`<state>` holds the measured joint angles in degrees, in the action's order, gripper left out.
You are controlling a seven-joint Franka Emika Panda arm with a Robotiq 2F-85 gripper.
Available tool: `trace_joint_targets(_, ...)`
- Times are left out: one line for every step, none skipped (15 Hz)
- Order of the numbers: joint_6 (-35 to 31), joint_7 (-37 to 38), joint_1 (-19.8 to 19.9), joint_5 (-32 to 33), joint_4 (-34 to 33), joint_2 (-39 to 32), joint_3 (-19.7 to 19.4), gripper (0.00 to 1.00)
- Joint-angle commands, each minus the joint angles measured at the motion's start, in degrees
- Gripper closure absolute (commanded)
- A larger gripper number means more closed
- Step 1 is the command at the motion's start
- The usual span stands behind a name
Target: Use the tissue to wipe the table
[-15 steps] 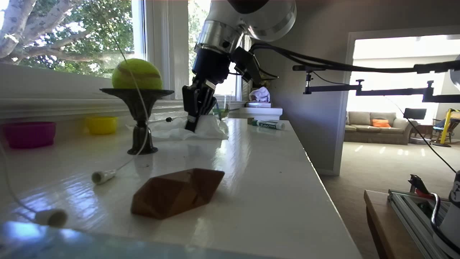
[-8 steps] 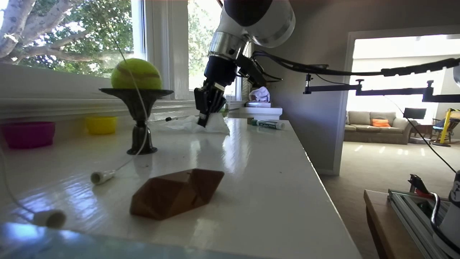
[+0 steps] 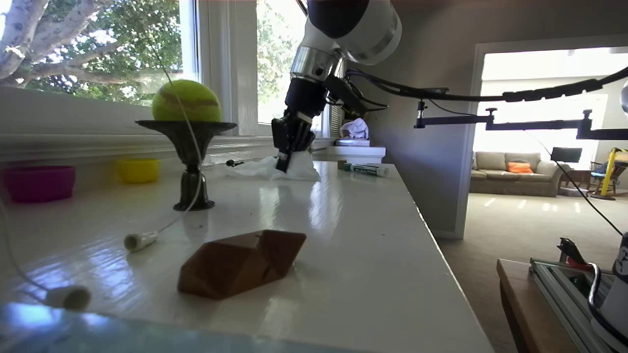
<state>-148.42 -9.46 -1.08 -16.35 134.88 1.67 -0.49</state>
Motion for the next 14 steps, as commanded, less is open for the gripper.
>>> trace_joint_targets(7.25,0.37,0.79,2.01,-2.52,3.03,-0.49,0.60)
trace_joint_targets(8.44,0.50,1.04,2.49,-3.27,3.79,-0.76,0.52)
trace_joint_targets(10.20,0.39,1.26,2.68,-4.20,4.59,-1.12,0.46)
trace_joint_targets(12.09,0.31,1.43,2.73,-5.18,5.25,-1.45,0.38)
trace_joint_targets(14.90,0.50,1.75,3.34,-6.24,6.20,-1.84,0.32)
trace_joint_targets(19.03,0.44,1.93,3.80,-7.46,6.83,-2.14,0.24)
trace_joint_targets(21.87,0.59,2.08,4.49,-8.28,7.53,-2.33,0.18)
trace_joint_targets(25.26,-0.20,2.12,4.80,-9.16,8.13,-2.52,0.10)
trace_joint_targets(29.09,-1.58,2.06,5.08,-10.13,8.81,-2.79,0.04)
trace_joint_targets(31.10,-2.28,1.92,5.04,-10.49,9.49,-2.92,0.00)
trace_joint_targets(32.52,-2.75,1.84,5.29,-10.99,9.87,-2.90,0.00)
trace_joint_targets(32.88,-2.30,1.97,6.11,-11.28,10.26,-2.76,0.00)
trace_joint_targets(30.28,-1.69,1.75,4.21,-10.41,9.08,-2.78,0.01)
trace_joint_targets(30.98,-1.69,1.74,4.58,-10.73,9.46,-2.79,0.00)
